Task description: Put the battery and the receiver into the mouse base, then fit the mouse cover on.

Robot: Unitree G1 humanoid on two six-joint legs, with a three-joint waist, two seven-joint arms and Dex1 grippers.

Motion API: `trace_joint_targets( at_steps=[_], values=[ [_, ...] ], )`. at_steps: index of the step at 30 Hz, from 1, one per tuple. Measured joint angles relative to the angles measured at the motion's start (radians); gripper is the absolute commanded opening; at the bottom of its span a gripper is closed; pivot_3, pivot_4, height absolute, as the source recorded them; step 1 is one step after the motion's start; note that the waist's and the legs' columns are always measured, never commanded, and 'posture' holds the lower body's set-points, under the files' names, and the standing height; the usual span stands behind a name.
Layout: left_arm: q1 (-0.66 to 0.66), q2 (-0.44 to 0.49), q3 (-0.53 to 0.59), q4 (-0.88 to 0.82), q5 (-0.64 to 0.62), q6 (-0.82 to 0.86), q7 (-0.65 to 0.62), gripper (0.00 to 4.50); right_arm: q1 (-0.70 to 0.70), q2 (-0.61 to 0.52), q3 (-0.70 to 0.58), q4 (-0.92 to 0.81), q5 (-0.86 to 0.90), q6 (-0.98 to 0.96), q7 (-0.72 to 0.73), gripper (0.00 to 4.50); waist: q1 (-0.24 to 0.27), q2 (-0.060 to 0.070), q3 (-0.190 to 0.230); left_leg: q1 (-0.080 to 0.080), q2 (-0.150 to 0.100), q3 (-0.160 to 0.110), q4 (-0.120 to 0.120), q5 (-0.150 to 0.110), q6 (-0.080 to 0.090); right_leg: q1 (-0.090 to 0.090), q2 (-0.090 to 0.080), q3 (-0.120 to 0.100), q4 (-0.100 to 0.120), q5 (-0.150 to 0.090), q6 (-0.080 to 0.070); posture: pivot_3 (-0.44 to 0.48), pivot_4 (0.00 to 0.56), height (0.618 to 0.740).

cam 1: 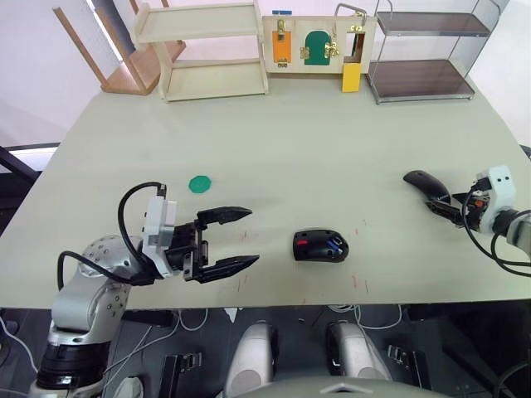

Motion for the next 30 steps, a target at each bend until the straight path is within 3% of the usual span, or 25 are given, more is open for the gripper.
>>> trace_joint_targets(
  at_steps=[6, 9, 11, 30],
  values=[
    [0.000, 0.000, 0.000, 0.001, 0.000, -0.001, -0.008, 4.43, 0.001, 0.000, 0.000, -0.027, 0.004, 0.003, 0.000, 4.50, 0.000, 0.000, 0.000, 0.000, 0.000, 0.000, 0.000, 0.000, 0.000, 0.000, 0.000, 0.000, 0.000, 0.000, 0.000, 0.000, 0.150, 0.740],
    [0.000, 0.000, 0.000, 0.002, 0.001, -0.001, -0.011, 4.50, 0.002, 0.001, 0.000, -0.051, 0.013, 0.014, -0.001, 3.83, 0.000, 0.000, 0.000, 0.000, 0.000, 0.000, 0.000, 0.000, 0.000, 0.000, 0.000, 0.000, 0.000, 0.000, 0.000, 0.000, 0.150, 0.740],
    [0.000, 0.000, 0.000, 0.002, 0.001, -0.001, -0.011, 4.50, 0.008, 0.002, -0.001, -0.065, 0.016, 0.022, -0.002, 3.04, 0.000, 0.000, 0.000, 0.000, 0.000, 0.000, 0.000, 0.000, 0.000, 0.000, 0.000, 0.000, 0.000, 0.000, 0.000, 0.000, 0.150, 0.740],
    [0.001, 0.000, 0.000, 0.018, 0.018, -0.002, -0.013, 4.50, 0.039, 0.003, -0.004, -0.064, -0.004, -0.045, 0.016, 3.04, 0.000, -0.001, 0.000, 0.001, 0.000, 0.000, 0.000, 0.000, 0.000, 0.000, 0.000, 0.000, 0.000, 0.000, 0.000, 0.000, 0.150, 0.740]
  ],
)
